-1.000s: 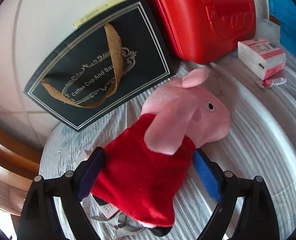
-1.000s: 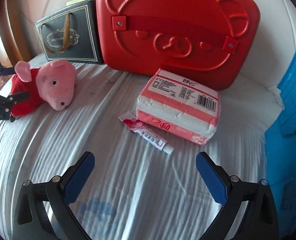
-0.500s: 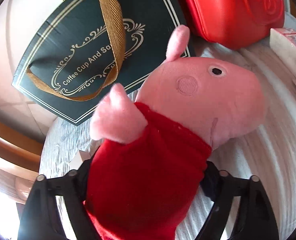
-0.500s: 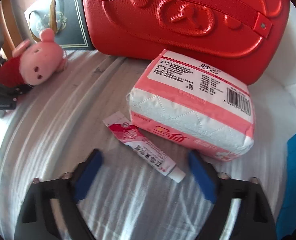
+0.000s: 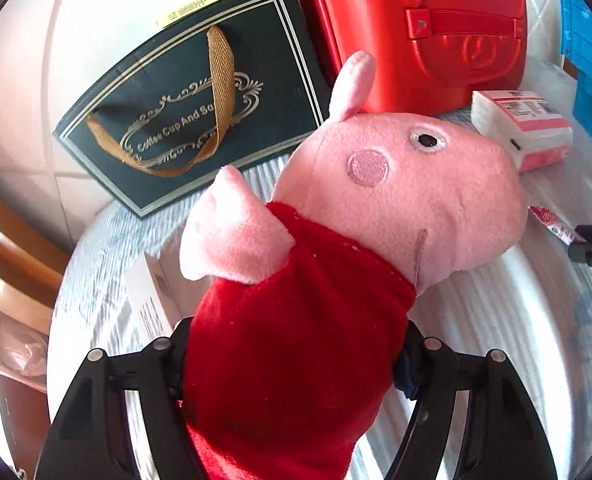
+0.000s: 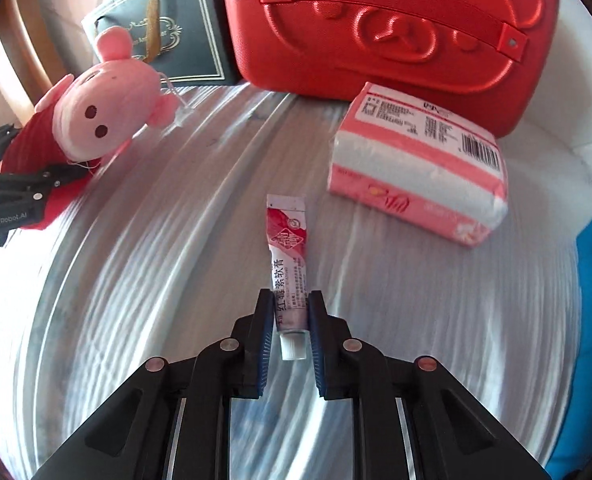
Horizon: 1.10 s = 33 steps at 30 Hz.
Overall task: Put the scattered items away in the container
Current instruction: 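Lift and carry the pig plush and ointment tube over the blue crate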
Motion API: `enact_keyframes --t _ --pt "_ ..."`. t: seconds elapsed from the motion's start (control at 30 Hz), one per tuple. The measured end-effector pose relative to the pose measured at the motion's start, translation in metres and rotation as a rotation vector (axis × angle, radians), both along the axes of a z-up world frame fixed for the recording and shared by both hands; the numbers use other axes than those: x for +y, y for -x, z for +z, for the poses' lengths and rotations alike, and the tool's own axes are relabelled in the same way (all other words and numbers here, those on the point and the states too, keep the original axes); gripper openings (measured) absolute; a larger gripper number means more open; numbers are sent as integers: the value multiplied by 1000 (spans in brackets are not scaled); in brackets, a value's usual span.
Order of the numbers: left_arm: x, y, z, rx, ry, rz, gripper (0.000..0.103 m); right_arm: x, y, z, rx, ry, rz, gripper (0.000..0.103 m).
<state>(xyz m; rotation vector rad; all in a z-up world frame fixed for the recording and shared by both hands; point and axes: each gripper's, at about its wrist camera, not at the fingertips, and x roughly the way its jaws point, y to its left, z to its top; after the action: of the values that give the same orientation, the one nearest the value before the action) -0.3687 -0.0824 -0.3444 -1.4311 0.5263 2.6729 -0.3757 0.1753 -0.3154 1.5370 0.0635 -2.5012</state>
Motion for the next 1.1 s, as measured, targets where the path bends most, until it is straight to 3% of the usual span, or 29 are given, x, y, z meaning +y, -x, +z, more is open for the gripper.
enact_keyframes --t 0.2,0.47,0.83,1.1 --pt "-1 -48 3 -36 -23 26 71 -5 -57 18 -34 4 -13 17" --pt "11 -82 49 -26 -58 84 71 -15 -118 58 -49 11 -63 17" --pt "3 -156 134 54 -109 105 71 -18 -156 152 50 53 -84 17" --pt "-7 -199 180 148 -75 94 72 -29 -202 219 123 88 -62 17"
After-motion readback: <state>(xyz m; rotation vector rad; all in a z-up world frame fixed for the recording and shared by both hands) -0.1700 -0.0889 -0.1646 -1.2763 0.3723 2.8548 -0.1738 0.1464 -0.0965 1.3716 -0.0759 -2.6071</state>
